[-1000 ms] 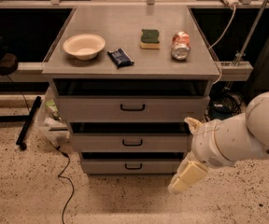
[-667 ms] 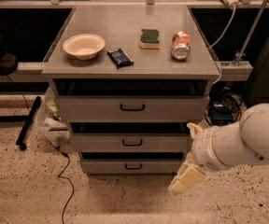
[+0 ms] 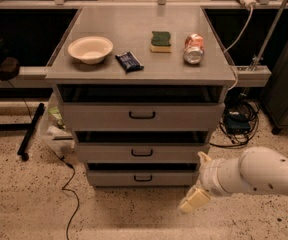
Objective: Open bottom drawer
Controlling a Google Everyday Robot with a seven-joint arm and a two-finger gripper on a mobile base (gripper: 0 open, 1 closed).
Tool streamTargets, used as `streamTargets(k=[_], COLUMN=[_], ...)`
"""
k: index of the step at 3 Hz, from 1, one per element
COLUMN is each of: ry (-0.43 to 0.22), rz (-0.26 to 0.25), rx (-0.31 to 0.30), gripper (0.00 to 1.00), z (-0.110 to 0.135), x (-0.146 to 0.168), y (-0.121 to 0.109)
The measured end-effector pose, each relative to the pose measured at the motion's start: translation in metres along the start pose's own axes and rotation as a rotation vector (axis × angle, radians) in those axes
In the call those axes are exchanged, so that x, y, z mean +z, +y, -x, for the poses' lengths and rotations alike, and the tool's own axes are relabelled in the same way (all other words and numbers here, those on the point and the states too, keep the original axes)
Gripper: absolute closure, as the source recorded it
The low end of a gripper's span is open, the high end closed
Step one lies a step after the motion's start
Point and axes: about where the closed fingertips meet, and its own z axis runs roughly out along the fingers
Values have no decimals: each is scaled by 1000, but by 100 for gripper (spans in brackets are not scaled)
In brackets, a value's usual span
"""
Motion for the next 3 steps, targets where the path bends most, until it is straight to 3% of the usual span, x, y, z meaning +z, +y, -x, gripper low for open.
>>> streamTargets(k=[1,2,3], ry=[-79,-121,-129], rz=[-21,-29,-23], rx=[-13,13,12], gripper=[0,0,0], z=[-22,-53,-53], x=[59,134,135], y=[-11,-10,-10])
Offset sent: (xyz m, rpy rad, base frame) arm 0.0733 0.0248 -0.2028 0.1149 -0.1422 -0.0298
